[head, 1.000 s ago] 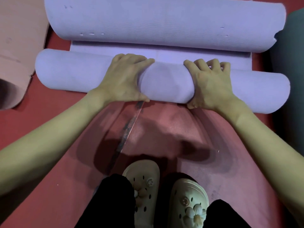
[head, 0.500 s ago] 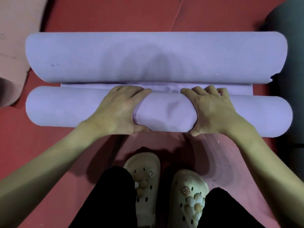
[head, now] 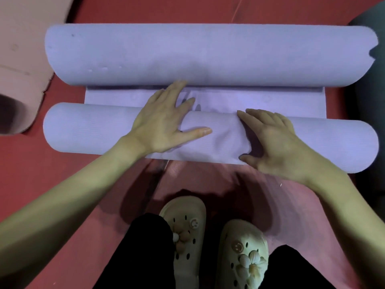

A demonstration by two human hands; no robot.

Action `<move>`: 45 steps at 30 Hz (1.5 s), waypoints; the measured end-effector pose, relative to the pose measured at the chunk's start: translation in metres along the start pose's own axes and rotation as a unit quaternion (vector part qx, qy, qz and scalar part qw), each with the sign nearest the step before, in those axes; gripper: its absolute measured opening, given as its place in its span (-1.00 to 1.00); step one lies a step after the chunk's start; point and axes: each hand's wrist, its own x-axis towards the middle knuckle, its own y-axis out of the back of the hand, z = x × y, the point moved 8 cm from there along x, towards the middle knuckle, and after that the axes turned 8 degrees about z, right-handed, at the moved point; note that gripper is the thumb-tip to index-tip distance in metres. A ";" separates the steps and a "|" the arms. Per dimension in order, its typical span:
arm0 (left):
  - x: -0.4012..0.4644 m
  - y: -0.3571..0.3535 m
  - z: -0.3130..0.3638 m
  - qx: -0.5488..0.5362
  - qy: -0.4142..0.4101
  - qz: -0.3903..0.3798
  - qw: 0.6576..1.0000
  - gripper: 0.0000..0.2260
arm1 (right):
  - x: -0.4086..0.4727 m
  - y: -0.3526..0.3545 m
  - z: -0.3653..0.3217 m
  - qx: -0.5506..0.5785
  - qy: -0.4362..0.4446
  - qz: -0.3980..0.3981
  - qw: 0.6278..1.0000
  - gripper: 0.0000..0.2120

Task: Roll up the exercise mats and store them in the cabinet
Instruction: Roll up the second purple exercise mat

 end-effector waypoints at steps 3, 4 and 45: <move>0.004 0.000 -0.002 -0.002 0.019 -0.023 1.000 -0.08 | -0.007 -0.007 -0.003 -0.025 -0.004 0.083 0.996 -0.20; 0.006 0.001 -0.002 0.001 0.017 -0.022 1.000 -0.07 | -0.006 -0.007 -0.004 -0.046 -0.003 0.122 0.992 -0.25; 0.023 0.005 -0.002 0.006 0.086 -0.006 0.996 -0.20 | 0.038 0.005 -0.008 -0.146 0.057 0.139 0.978 0.03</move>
